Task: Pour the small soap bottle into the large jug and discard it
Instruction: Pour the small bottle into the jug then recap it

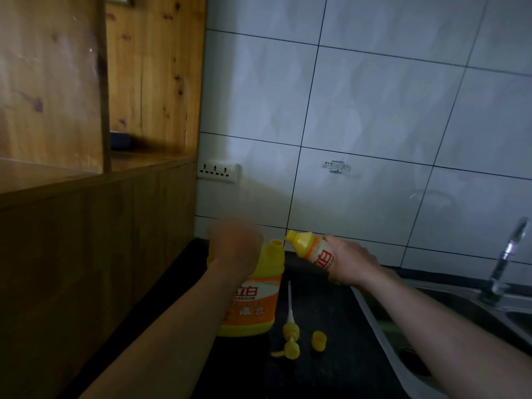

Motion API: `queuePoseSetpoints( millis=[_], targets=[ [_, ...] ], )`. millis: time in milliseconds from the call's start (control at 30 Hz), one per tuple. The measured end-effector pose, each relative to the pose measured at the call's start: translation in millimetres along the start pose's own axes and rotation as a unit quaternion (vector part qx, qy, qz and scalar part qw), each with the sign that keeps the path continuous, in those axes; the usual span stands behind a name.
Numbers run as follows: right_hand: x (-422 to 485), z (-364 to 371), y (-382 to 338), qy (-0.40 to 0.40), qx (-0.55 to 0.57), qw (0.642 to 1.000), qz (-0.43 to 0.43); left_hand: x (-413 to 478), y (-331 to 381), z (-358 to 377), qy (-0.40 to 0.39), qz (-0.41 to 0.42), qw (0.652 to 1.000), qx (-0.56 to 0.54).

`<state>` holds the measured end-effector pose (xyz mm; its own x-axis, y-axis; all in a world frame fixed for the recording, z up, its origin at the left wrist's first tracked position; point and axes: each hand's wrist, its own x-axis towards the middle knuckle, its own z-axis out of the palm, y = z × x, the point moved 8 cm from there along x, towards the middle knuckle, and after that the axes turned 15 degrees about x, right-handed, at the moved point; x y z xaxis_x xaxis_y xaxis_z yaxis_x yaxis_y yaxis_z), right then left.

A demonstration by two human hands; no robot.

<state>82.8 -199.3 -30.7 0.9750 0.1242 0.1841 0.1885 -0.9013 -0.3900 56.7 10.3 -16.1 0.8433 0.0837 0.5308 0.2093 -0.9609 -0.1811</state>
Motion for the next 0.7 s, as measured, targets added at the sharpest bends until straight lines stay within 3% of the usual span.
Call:
queuePoseSetpoints(
  millis=[500,700],
  targets=[
    [-3,-1,7,0.010,0.027,0.999,0.016,3,2,2,-0.005,0.009,1.000,0.009],
    [-4,-9,5,0.036,0.120,0.992,0.019,14,-4,6,-0.048,0.011,0.990,-0.131]
  ],
)
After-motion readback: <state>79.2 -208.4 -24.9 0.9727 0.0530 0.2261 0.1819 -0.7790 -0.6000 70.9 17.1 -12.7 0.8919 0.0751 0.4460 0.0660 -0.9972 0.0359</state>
